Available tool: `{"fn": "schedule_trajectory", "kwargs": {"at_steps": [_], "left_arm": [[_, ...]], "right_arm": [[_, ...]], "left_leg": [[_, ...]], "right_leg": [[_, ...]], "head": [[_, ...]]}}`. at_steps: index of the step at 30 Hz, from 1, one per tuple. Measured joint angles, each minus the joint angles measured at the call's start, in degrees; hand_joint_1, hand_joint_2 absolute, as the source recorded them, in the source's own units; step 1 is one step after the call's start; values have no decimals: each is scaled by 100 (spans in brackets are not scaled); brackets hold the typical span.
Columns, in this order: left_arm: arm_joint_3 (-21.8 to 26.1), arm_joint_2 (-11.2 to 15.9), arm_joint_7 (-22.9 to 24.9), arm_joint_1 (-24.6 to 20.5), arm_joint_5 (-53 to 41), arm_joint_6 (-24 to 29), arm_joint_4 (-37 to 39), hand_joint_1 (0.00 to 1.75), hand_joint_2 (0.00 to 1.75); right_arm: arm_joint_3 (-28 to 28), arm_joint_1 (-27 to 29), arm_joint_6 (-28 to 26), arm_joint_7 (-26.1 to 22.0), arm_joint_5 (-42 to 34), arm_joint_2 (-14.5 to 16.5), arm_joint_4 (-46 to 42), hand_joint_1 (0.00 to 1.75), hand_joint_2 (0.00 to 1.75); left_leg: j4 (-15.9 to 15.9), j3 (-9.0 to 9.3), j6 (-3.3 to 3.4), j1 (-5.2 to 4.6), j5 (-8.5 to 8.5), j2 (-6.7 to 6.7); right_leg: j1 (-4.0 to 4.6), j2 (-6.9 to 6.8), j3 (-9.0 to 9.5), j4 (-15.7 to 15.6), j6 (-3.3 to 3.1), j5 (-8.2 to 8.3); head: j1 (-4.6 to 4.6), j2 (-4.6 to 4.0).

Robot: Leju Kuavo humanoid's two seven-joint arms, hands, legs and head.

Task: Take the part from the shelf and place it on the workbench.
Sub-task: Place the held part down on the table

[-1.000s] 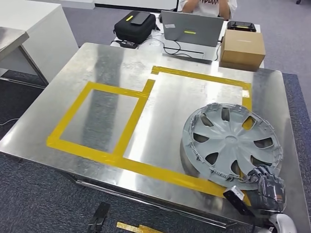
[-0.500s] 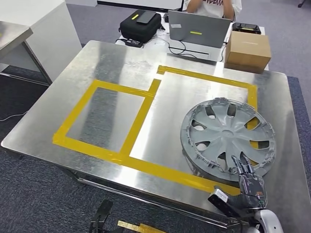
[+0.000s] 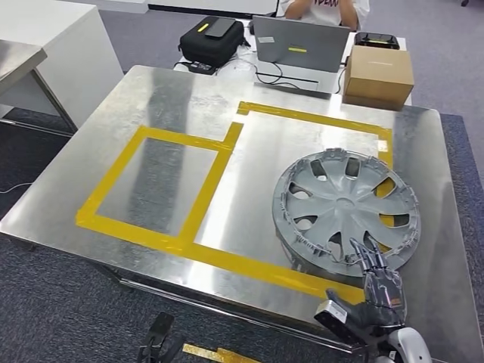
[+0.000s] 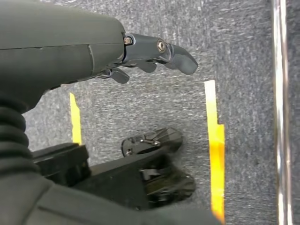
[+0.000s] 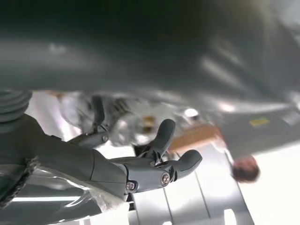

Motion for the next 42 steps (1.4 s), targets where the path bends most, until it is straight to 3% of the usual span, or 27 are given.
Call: {"fn": "schedule_trajectory", "kwargs": {"at_steps": [3, 5, 7, 9, 10, 11, 12, 15, 17, 21, 22, 23, 26, 27, 28, 29, 31, 32, 33, 35, 36, 37, 40, 41, 42], "left_arm": [[35, 48, -64, 44, 45, -3, 1, 0, 0], [65, 75, -86, 83, 52, -8, 2, 0, 0], [90, 87, -99, 91, 56, -15, 1, 0, 0], [109, 95, -105, 98, 60, -16, 1, 0, 0], [118, 100, -105, 106, 66, -18, 2, 0, 0], [129, 107, -105, 115, 73, -26, 2, 0, 0], [139, 114, -105, 123, 81, -40, 2, 0, 0], [162, 132, -107, 135, 98, -109, 2, 0, 0], [172, 137, -110, 137, 102, -134, 2, 0, 0], [176, 139, -113, 140, 103, -137, 2, 0, 0], [180, 143, -116, 145, 105, -139, 2, 0, 0], [188, 154, -120, 160, 110, -142, 2, 0, 0], [233, 193, -136, 202, 132, -144, 2, 0, 0], [246, 197, -140, 204, 137, -144, 2, 0, 0], [252, 199, -142, 204, 139, -144, 2, 0, 0], [258, 203, -145, 205, 144, -143, 2, 0, 0], [275, 214, -163, 201, 155, -136, 2, 0, 0], [284, 220, -176, 200, 161, -130, 2, 0, 0], [291, 223, -191, 201, 168, -123, 2, 0, 0], [312, 223, -219, 216, 196, -106, 2, 0, 0], [326, 222, -233, 226, 215, -90, 2, 0, 0], [349, 220, -251, 236, 242, -63, 2, 0, 0], [438, 207, -324, 277, 328, 18, 2, 0, 0], [470, 196, -349, 301, 359, 40, 2, 0, 0], [503, 184, -374, 329, 387, 65, 2, 0, 0]], "right_arm": [[259, 108, 0, -198, -437, 32, -530, 0, 0], [422, 161, 20, -268, -599, 54, -852, 0, 0], [545, 188, 39, -287, -672, 70, -1079, 0, 0], [623, 219, 57, -341, -771, 77, -1226, 0, 0], [658, 240, 69, -399, -855, 77, -1289, 0, 0], [702, 258, 84, -471, -953, 77, -1359, 0, 0], [755, 266, 104, -540, -1050, 77, -1440, 0, 0], [928, 260, 184, -672, -1258, 77, -1712, 0, 0], [989, 253, 209, -693, -1298, 77, -1809, 0, 0], [1011, 260, 210, -697, -1306, 77, -1839, 0, 0], [1040, 274, 212, -702, -1316, 77, -1881, 0, 0], [1090, 293, 215, -713, -1328, 78, -1948, 0, 0], [1270, 382, 205, -775, -1371, 79, -2181, 0, 0], [1307, 413, 191, -786, -1382, 79, -2229, 0, 0], [1331, 436, 175, -785, -1385, 79, -2262, 0, 0], [1351, 459, 149, -786, -1390, 79, -2300, 0, 0], [1390, 513, 52, -790, -1411, 79, -2395, 0, 0], [1405, 548, -21, -792, -1426, 79, -2445, 0, 0], [1418, 595, -106, -791, -1443, 80, -2495, 0, 0], [1420, 720, -322, -764, -1505, 91, -2592, 0, 0], [1401, 802, -447, -733, -1579, 104, -2636, 0, 0], [1358, 892, -570, -711, -1703, 135, -2676, 0, 0], [996, 1159, -731, -878, -2460, 372, -2731, 0, 0], [789, 1230, -664, -1021, -2802, 505, -2728, 0, 0], [541, 1285, -519, -1193, -3123, 664, -2715, 0, 0]], "left_leg": [[-223, 52, 64, -23, 29, -7], [-285, 39, 138, -6, 92, 4], [-328, -5, 210, 8, 161, 18], [-325, -92, 240, -5, 222, 20], [-322, -140, 242, -14, 257, 20], [-318, -189, 236, -20, 294, 20], [-314, -236, 225, -24, 332, 19], [-279, -357, 164, -43, 436, 14], [-258, -395, 136, -61, 465, 12], [-255, -400, 122, -61, 486, 13], [-262, -400, 101, -56, 520, 13], [-220, -423, 51, -45, 462, 12], [977, -644, -132, 13, -470, 10], [1329, -635, -151, 25, -650, 11], [1286, -494, -148, 28, -552, 11], [1016, -256, -132, 29, -402, 11], [175, 337, -74, 20, -247, 6], [-164, 544, -43, 10, -247, 3], [-365, 651, -17, -4, -280, 1], [-471, 640, 49, -11, -264, 6], [-494, 609, 93, -5, -221, 16], [-513, 559, 149, 4, -164, 27], [-523, 339, 242, -5, 21, 49], [-516, 253, 243, -14, 86, 51], [-507, 163, 239, -22, 150, 55]], "right_leg": [[6, -5, -53, -6, 99, 42], [-3, -7, -104, 49, 160, -58], [-9, -5, -281, 508, 197, -452], [-11, -4, -515, 1236, 221, -883], [-10, -5, -563, 1459, 228, -973], [-10, -5, -508, 1475, 228, -948], [-10, -5, -340, 1270, 222, -827], [1, -4, 461, 104, 180, -480], [11, -1, 709, -246, 162, -478], [14, 2, 689, -241, 149, -461], [20, 5, 642, -224, 132, -444], [16, -5, 567, -215, 75, -385], [2, -56, 238, -201, -89, -73], [4, -63, 138, -183, -90, 8], [4, -65, 61, -162, -81, 60], [5, -66, -15, -140, -70, 104], [14, -65, -123, -102, -32, 175], [21, -67, -156, -91, -3, 213], [24, -71, -183, -86, 31, 253], [21, -78, -223, -86, 107, 323], [14, -72, -254, -55, 141, 281], [10, -61, -311, 51, 169, 135], [4, -28, -599, 968, 218, -667], [5, -27, -654, 1294, 228, -810], [5, -27, -642, 1483, 232, -809]], "head": [[6, 0], [9, 0], [17, 0], [22, 0], [22, 0], [21, 0], [21, 0], [22, 0], [22, 0], [14, 0], [11, 0], [6, 0], [-20, 0], [-26, 0], [-26, 0], [-27, 0], [-24, 0], [-21, 0], [-22, 0], [-20, 0], [-20, 0], [-10, 0], [7, 0], [6, 0], [6, 0]]}}
